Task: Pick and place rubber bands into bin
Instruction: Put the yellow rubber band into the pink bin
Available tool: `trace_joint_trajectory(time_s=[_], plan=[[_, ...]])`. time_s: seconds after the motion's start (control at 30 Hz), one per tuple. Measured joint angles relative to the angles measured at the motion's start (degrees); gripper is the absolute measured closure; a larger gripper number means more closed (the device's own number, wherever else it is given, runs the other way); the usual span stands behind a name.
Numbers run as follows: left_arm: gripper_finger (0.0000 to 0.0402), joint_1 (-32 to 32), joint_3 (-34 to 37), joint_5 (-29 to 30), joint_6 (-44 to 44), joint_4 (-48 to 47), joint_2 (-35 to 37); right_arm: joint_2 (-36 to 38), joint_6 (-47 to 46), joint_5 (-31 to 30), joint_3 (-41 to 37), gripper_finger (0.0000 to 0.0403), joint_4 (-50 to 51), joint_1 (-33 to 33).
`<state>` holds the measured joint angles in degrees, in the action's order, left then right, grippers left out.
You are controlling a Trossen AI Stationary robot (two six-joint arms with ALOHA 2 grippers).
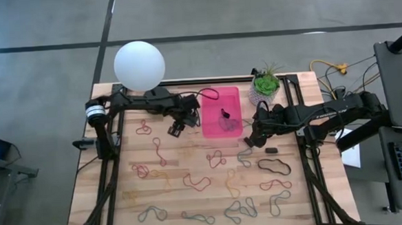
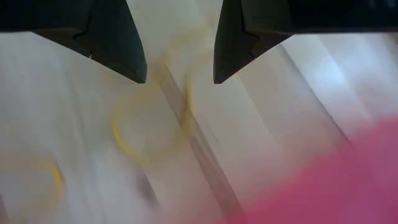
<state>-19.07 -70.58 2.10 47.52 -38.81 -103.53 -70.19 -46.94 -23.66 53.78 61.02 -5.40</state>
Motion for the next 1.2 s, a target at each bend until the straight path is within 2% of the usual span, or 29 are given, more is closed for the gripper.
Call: trace_joint_trajectory(time_s=[0.13,0.6,0.7,1.0,1.2], plan=[[0.0230,0.4,-0.1,-2.0,-0.1,3.7,-1.6,0.0,0.0,0.1,0.0,0.0172,0.1,0.0],[0.0238,0.3,-0.3,-2.0,-0.7,0.9,-6.1,0.3,-0.7,0.3,0.0,0.0172,1.7,0.0],[0.0266,0.2,-0.1,-2.0,-0.7,-0.2,-6.3,0.3,-0.9,0.3,0.0,0.0172,1.7,0.0],[0.0389,-0.1,2.6,-2.9,-3.6,0.3,-6.4,0.3,-1.1,0.1,-0.1,0.0172,1.7,0.0],[0.0400,0.0,2.7,-3.4,-9.7,-0.4,-5.9,0.3,-0.9,-0.3,-0.1,0.0172,1.7,0.0]])
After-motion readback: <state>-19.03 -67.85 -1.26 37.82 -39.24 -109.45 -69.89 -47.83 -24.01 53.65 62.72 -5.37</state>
